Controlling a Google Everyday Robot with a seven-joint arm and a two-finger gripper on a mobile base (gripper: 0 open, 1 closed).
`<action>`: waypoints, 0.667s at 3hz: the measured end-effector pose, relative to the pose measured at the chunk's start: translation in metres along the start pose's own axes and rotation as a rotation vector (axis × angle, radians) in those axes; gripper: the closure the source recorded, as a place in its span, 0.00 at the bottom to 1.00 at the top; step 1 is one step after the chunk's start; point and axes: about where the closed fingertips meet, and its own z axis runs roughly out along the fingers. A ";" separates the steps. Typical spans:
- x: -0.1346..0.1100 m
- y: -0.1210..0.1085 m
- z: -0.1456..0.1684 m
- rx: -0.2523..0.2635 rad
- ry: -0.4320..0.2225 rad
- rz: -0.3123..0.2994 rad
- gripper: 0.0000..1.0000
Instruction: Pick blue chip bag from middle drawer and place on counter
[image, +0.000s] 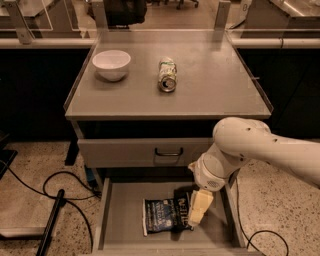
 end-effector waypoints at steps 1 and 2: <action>-0.006 0.013 0.033 -0.053 -0.032 -0.007 0.00; -0.021 0.018 0.128 -0.141 -0.095 -0.016 0.00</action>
Offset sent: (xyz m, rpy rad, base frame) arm -0.0179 0.0821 -0.1306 0.1300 0.0972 0.0758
